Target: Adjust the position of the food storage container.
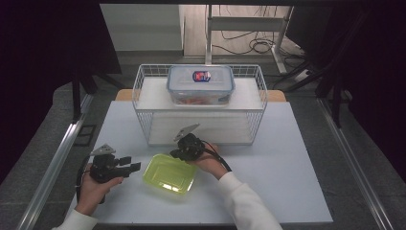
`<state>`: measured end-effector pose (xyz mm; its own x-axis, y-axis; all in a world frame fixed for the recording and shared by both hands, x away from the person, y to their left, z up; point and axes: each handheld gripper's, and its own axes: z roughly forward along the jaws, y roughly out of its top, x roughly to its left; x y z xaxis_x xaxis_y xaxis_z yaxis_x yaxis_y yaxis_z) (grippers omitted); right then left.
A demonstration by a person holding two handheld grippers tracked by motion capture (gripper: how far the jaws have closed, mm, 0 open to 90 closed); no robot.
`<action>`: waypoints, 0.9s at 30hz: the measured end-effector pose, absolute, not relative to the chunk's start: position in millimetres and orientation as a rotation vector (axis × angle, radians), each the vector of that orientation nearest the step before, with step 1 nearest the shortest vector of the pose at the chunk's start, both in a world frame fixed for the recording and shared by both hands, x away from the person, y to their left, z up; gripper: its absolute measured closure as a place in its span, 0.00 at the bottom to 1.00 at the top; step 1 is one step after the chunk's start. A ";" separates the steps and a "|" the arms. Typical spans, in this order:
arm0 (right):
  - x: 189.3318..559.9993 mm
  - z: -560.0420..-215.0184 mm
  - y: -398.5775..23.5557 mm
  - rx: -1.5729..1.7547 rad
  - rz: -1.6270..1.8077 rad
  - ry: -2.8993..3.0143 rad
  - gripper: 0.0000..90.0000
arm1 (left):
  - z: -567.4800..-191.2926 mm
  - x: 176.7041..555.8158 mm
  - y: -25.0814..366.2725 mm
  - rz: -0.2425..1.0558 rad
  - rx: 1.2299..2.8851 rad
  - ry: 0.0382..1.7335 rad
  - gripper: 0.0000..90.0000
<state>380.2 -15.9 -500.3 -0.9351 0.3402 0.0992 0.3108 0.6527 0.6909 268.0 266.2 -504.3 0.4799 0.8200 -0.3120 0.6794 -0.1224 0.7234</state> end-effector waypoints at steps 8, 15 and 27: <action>379.2 -485.9 -58.6 0.759 1.244 2.729 0.99 | -506.2 270.1 270.7 0.189 1.857 1.266 0.63; 358.2 -480.9 -120.5 0.944 1.220 2.626 0.99 | -509.3 273.4 271.4 0.156 1.882 1.275 0.85; 305.4 -493.9 -204.7 1.100 1.180 2.554 0.99 | -519.6 281.3 257.9 0.099 1.967 1.250 1.00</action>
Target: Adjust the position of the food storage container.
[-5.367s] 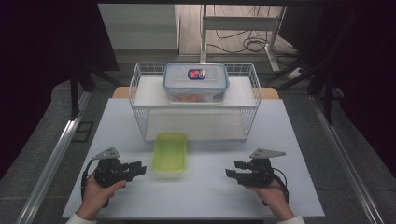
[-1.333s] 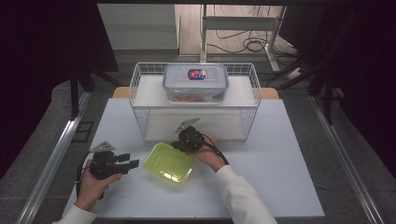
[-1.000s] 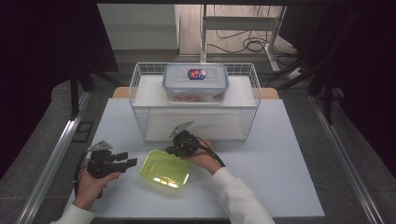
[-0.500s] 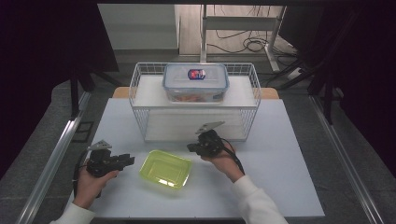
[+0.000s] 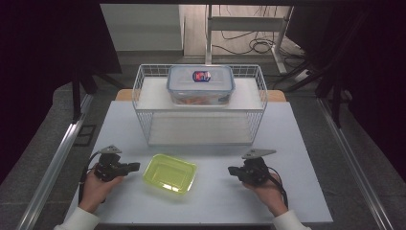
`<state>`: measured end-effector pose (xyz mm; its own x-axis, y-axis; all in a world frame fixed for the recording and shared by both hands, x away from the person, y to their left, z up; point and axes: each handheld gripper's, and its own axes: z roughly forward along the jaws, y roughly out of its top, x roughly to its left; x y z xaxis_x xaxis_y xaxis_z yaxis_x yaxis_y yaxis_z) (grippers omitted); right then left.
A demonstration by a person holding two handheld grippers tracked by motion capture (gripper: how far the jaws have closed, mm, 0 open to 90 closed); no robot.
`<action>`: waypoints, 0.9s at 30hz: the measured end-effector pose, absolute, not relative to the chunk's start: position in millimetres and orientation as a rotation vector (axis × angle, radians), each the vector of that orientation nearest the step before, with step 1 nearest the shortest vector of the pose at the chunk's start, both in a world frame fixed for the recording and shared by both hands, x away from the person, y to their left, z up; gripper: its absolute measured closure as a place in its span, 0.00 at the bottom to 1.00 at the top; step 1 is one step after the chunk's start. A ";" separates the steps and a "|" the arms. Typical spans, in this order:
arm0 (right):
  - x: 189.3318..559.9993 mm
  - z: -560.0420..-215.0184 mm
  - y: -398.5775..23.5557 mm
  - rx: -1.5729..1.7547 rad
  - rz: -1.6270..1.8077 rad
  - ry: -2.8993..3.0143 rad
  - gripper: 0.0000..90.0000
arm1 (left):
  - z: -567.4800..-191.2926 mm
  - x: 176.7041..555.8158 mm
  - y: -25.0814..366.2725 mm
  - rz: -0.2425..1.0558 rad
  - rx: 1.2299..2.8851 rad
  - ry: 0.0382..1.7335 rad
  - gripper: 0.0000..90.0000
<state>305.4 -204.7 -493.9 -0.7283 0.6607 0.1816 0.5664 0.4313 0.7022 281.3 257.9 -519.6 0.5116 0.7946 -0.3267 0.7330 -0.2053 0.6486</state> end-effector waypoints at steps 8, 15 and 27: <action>291.0 -494.7 -229.3 1.158 1.197 2.528 0.99 | -523.3 280.9 245.3 0.051 1.995 1.218 1.00; 291.0 -492.8 -234.3 1.164 1.202 2.517 0.99 | -524.8 275.9 229.0 0.010 2.028 1.182 1.00; 288.0 -490.4 -234.3 1.155 1.199 2.514 0.99 | -524.4 276.4 179.5 -0.025 2.084 1.121 1.00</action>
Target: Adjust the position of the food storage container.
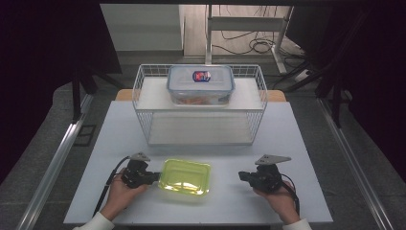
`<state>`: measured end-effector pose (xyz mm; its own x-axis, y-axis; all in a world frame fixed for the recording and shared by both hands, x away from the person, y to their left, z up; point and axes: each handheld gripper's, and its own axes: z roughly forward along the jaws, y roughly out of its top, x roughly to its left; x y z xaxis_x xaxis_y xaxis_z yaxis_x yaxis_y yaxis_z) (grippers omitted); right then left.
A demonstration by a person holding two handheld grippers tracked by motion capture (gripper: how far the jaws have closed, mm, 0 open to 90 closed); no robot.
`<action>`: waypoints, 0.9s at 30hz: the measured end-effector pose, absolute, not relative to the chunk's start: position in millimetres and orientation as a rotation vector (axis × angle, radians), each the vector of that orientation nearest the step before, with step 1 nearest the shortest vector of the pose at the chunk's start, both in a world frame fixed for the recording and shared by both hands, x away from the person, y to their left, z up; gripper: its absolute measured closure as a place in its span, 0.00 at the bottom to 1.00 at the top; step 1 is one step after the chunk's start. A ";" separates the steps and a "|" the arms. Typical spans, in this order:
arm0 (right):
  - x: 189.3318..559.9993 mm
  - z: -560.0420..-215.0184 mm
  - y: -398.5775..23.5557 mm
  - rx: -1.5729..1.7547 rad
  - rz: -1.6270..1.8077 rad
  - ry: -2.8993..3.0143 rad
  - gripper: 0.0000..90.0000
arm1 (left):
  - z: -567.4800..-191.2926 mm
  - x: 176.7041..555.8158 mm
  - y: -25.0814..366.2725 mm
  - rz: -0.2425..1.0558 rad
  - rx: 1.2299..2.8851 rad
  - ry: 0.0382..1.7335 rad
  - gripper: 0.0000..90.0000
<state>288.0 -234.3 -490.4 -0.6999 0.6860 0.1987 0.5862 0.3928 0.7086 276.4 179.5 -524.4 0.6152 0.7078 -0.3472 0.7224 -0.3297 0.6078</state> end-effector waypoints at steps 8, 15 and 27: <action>288.3 -491.4 -234.7 1.155 1.191 2.516 0.99 | -527.0 268.9 155.6 -0.064 2.121 1.077 1.00; 288.2 -491.6 -234.4 1.159 1.194 2.514 0.99 | -527.2 266.9 154.3 -0.029 2.119 1.083 1.00; 286.1 -489.5 -232.8 1.189 1.252 2.520 0.71 | -510.6 258.8 181.7 -0.062 1.908 1.209 0.40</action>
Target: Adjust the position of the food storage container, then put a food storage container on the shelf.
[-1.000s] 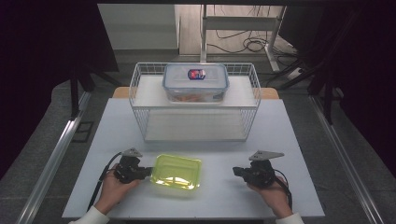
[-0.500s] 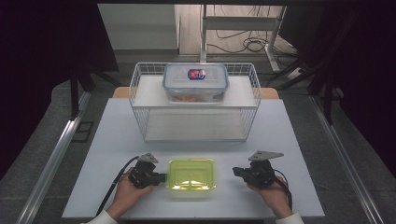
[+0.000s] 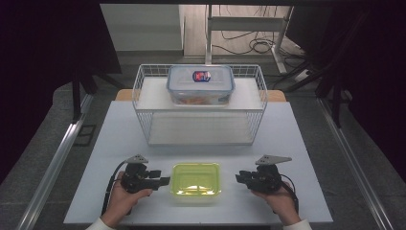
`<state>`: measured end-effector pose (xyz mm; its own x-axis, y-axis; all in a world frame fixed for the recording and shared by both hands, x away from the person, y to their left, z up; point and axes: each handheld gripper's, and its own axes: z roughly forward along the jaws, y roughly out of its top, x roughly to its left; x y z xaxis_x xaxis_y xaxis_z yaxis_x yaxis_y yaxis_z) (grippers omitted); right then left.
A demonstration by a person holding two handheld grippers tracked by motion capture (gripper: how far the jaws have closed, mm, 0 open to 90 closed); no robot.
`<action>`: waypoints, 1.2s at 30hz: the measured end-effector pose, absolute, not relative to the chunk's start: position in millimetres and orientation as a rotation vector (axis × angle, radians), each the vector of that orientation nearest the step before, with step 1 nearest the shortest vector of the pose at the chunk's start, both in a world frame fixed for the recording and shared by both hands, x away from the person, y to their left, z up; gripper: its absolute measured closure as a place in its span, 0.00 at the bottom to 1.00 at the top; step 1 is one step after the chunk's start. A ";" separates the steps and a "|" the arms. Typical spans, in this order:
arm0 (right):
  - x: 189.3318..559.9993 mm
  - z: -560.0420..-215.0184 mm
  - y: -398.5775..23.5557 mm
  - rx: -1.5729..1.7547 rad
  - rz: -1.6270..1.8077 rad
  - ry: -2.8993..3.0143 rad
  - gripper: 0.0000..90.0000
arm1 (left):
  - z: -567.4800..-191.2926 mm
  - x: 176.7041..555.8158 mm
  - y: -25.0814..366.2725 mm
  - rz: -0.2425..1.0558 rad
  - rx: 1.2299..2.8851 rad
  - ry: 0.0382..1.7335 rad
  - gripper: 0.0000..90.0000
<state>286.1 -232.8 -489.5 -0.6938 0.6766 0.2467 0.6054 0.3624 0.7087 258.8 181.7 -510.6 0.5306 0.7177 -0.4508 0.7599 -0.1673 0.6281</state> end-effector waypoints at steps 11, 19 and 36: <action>290.5 -489.0 -218.4 1.271 1.354 2.538 0.47 | -508.5 264.4 178.3 -0.152 1.864 1.196 0.25; 294.1 -485.9 -198.7 1.280 1.413 2.547 0.45 | -510.3 270.7 170.6 -0.174 1.842 1.178 0.34; 298.7 -502.3 -179.3 1.398 1.403 2.614 0.53 | -517.6 269.8 165.6 -0.243 1.854 1.178 0.47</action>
<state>298.7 -179.3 -502.3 -0.6287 0.6174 0.4728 0.7353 0.2739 0.6200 269.8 165.6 -517.6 0.5272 0.6254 -0.5753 0.8021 -0.1427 0.5798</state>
